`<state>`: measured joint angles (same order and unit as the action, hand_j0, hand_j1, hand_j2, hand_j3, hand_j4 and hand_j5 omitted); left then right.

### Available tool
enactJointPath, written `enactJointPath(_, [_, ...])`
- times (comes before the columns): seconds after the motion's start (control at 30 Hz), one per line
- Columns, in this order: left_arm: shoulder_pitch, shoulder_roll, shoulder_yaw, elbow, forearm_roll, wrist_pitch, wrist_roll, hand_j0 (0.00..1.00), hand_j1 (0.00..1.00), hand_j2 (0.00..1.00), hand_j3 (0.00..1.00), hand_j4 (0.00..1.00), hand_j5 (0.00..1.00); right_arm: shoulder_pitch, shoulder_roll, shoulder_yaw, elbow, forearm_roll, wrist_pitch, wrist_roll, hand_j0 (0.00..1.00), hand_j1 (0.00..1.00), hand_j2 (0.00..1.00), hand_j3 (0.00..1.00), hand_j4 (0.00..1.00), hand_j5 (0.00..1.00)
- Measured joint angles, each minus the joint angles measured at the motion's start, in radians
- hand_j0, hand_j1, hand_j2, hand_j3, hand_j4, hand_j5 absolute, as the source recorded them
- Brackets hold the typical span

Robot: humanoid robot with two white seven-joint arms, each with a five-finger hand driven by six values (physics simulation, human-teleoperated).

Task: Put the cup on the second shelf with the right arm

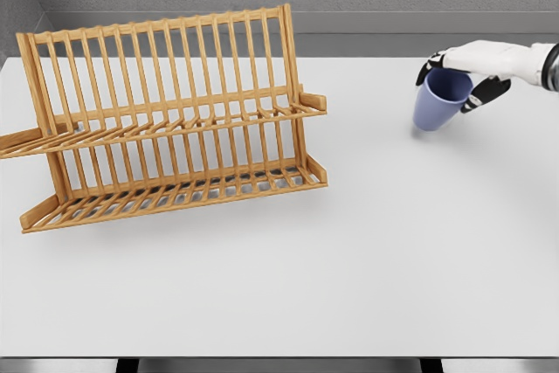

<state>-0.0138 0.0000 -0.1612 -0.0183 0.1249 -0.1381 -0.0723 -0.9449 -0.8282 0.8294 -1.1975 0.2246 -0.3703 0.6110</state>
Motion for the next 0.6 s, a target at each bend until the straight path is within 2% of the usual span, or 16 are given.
enactJointPath(0.27, [0.0,0.0,0.0,0.0,0.0,0.0,0.0,1.0,1.0,1.0,1.0,1.0,1.0,-0.04,-0.004,-0.002,-0.009,0.003,-0.007,0.0,0.63,0.63,0.63,0.63,0.63,0.63])
enactJointPath(0.6, [0.0,0.0,0.0,0.0,0.0,0.0,0.0,1.0,1.0,1.0,1.0,1.0,1.0,-0.035,-0.01,-0.077,-0.095,0.002,-0.008,0.0,0.64,0.64,0.64,0.64,0.64,0.64])
